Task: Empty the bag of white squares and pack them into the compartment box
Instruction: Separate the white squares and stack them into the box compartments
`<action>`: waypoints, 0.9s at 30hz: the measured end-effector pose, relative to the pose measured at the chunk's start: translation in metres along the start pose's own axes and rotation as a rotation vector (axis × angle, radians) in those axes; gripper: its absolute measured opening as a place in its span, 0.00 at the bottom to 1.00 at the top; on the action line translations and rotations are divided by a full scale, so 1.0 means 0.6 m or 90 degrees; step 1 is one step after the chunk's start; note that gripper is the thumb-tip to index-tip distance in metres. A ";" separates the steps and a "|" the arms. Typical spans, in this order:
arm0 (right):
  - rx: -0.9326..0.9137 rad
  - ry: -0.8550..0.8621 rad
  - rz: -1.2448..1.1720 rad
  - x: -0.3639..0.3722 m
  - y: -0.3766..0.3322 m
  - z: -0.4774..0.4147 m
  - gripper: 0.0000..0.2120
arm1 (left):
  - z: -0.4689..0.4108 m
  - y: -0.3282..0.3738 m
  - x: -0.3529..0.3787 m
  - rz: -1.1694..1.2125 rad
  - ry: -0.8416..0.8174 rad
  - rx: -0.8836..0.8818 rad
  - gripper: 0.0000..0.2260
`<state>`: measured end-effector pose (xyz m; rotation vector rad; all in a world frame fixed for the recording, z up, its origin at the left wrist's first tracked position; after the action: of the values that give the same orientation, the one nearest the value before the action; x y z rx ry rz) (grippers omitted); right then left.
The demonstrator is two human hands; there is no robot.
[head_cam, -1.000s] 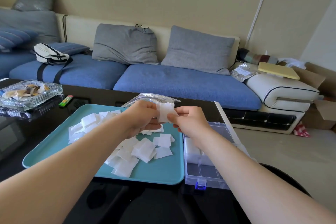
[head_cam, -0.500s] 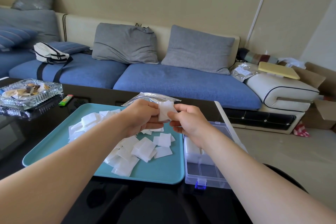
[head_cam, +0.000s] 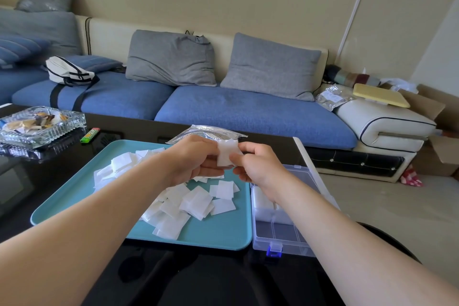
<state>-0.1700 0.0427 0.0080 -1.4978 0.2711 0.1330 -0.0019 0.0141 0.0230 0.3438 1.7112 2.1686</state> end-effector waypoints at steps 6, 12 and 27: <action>-0.040 -0.003 0.043 -0.001 -0.007 0.009 0.11 | 0.003 -0.002 -0.003 -0.117 -0.015 0.044 0.08; -0.058 0.125 0.051 -0.013 -0.008 0.017 0.02 | -0.005 -0.005 -0.009 -0.148 0.039 0.050 0.09; -0.262 0.018 0.330 -0.007 -0.018 0.015 0.14 | -0.003 -0.020 -0.006 -0.296 -0.073 0.048 0.12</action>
<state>-0.1705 0.0512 0.0197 -1.8078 0.6847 0.6122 0.0022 0.0135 0.0111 0.0742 1.6194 1.7211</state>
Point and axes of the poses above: each hand's wrist, its own z-axis away from the middle knuckle, its own x-axis out of the palm, y = z × x, the point moved 3 cm from there along -z, towards the middle knuckle, and after that the axes turned 2 degrees about -y, right-handed, at the moved point
